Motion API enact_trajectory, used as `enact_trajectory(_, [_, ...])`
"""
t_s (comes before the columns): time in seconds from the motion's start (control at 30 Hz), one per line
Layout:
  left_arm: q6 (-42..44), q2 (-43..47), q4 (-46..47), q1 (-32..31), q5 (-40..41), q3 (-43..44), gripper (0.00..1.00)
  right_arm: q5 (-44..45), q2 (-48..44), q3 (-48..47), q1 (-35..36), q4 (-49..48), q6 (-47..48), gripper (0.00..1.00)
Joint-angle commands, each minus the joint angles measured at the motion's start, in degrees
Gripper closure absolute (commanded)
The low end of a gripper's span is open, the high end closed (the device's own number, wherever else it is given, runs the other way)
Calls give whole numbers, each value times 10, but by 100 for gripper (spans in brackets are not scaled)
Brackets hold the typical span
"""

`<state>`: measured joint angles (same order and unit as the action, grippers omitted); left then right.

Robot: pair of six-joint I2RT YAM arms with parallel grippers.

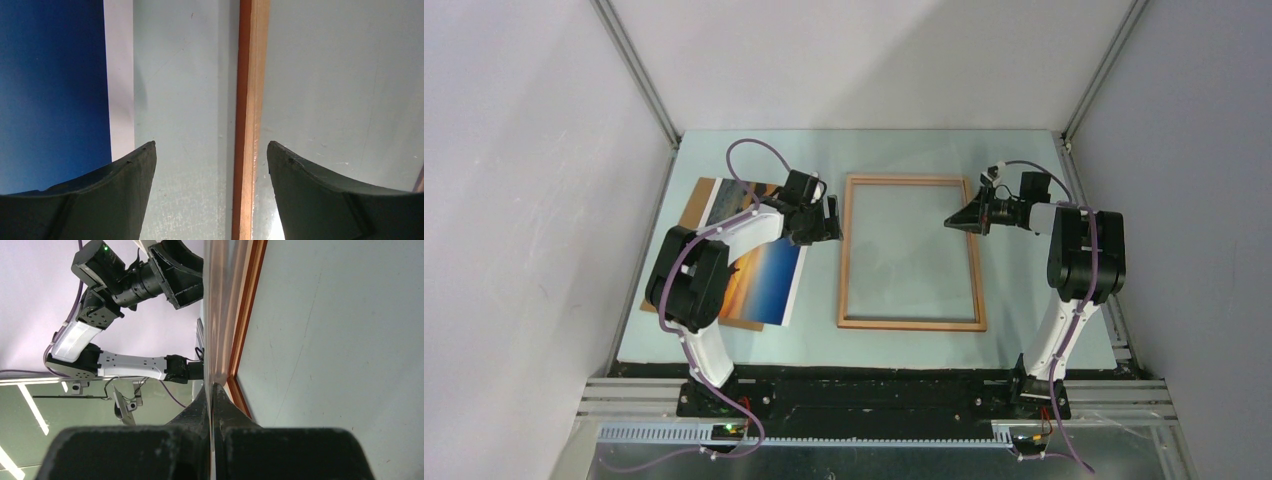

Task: Put the photo into the frame
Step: Place the photo frame item in the photo frame.

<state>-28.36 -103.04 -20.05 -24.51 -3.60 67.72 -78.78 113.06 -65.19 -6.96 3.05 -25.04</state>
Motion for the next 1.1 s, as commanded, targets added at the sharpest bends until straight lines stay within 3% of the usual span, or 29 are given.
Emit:
enact_trajectory(0.0, [8,32,11,1,1,19,15,-6,-1,10,2,-23,-5,100])
enact_trajectory(1.07, [7,39,18,2,-5,14,15,23,-12,33,-20,42,77,100])
